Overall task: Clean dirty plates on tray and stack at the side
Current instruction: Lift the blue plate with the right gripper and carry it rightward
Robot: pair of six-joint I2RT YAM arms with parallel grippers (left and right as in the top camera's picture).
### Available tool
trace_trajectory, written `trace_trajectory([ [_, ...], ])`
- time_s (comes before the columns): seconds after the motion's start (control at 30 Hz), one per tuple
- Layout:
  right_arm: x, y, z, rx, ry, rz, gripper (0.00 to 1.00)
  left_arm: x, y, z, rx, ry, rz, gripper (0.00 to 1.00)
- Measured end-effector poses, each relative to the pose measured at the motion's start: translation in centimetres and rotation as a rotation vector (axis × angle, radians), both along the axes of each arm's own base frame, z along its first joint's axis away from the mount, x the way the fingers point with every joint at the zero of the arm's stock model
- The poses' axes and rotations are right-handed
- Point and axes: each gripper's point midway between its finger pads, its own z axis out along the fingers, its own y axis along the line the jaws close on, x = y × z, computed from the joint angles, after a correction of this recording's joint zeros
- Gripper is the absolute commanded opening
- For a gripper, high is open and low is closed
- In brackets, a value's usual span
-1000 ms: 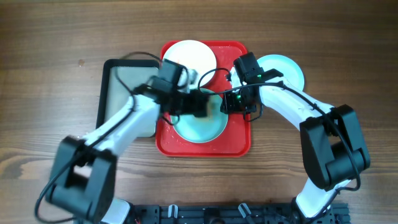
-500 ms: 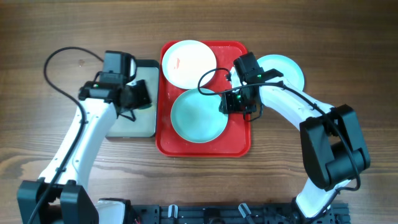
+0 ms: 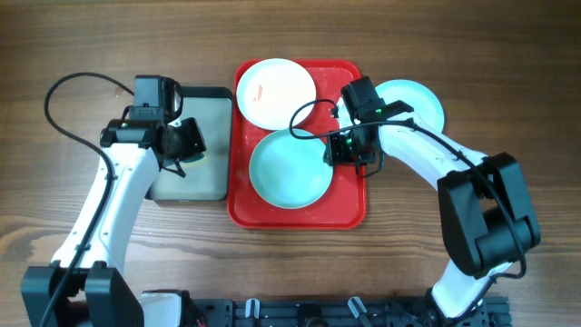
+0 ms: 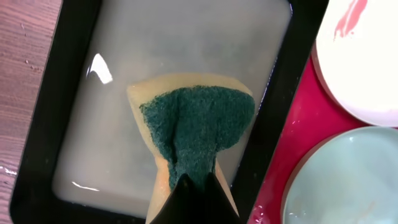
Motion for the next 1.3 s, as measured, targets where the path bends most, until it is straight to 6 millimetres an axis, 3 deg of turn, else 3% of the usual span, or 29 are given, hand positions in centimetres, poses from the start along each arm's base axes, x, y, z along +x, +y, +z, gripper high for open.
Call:
trace_trajectory([
  [0.1, 0.2, 0.0, -0.1, 0.002, -0.011, 0.0, 0.35, 0.0, 0.0, 0.0, 0.007, 0.0, -0.019, 0.04],
  [0.2, -0.1, -0.1, -0.6, 0.0, -0.008, 0.001, 0.17, 0.0, 0.0, 0.0, 0.011, -0.001, -0.029, 0.04],
  [0.3, -0.7, -0.3, -1.0, -0.005, 0.009, -0.004, 0.14, 0.0, 0.0, 0.0, 0.012, 0.0, -0.032, 0.04],
  [0.37, -0.7, -0.3, -1.0, -0.005, 0.008, -0.004, 0.04, -0.1, 0.0, -0.1, 0.012, 0.002, -0.034, 0.04],
  [0.63, -1.0, -0.4, -0.4, -0.014, 0.026, 0.022, 0.04, -0.1, 0.0, -0.1, 0.013, 0.003, -0.035, 0.04],
  [0.77, 0.2, -0.3, 2.2, -0.019, -0.026, 0.028, 0.04, -0.1, 0.0, -0.1, 0.013, 0.003, -0.035, 0.04],
  [0.93, 2.7, -0.3, 9.3, 0.0, -0.235, 0.028, 0.04, -0.1, 0.0, -0.1, 0.013, 0.003, -0.035, 0.04],
  [1.1, 3.5, -1.9, 15.0, -0.044, -0.426, 0.005, 0.04, -0.1, 0.0, -0.1, 0.013, 0.003, -0.035, 0.04],
  [1.3, 3.7, -3.0, 18.4, -0.114, -0.561, -0.027, 0.04, -0.1, -0.4, -0.1, -0.007, 0.003, -0.043, 0.04],
])
